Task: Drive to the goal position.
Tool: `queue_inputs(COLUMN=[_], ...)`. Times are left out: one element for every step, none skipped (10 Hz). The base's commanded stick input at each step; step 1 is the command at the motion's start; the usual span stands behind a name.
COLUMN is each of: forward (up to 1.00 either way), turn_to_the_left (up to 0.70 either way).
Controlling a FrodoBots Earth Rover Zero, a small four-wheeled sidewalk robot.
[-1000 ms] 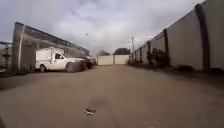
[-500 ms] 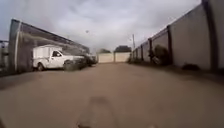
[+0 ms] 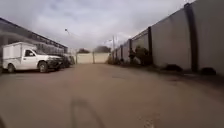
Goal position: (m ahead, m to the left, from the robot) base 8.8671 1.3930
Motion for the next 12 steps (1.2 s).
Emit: queue_inputs(forward=[0.7,0.7,0.7,0.7,0.7,0.7,0.7,0.7,0.7,0.7,0.7,0.7], turn_to_the_left=[0.0,0.0,0.0,0.0,0.0,0.0,0.19,0.34,0.15,0.01,0.04,0.04])
